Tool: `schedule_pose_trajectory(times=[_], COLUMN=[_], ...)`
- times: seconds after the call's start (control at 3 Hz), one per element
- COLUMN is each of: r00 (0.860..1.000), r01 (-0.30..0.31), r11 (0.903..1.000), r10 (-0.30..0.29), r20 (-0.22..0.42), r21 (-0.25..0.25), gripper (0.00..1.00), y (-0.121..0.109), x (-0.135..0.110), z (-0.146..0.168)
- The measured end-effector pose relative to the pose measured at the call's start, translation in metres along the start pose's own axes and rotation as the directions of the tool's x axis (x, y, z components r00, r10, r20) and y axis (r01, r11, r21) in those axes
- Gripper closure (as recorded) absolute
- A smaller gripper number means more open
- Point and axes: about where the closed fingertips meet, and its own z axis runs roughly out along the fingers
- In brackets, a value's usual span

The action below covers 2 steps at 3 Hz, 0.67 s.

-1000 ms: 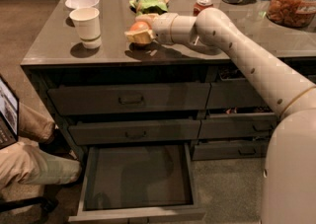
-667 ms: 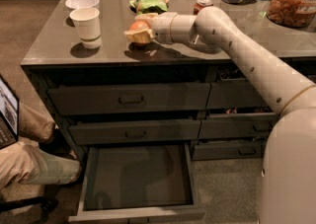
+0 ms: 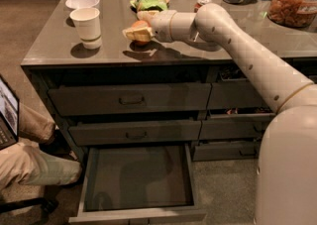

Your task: Pick orange from bottom drawer and place on counter

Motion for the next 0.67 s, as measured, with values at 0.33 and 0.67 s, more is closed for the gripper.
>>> schedule_pose_trajectory(times=[0.33, 0.67], r00=[1.0, 1.0], r01=[-0.006, -0.006], r11=[0.9999, 0.9999], r10=[0.006, 0.006], r20=[-0.005, -0.005], r21=[-0.011, -0.011], gripper=[0.0, 0.0], y=[-0.0001, -0.0001], x=[-0.001, -0.001], z=[0.0034, 0.0034])
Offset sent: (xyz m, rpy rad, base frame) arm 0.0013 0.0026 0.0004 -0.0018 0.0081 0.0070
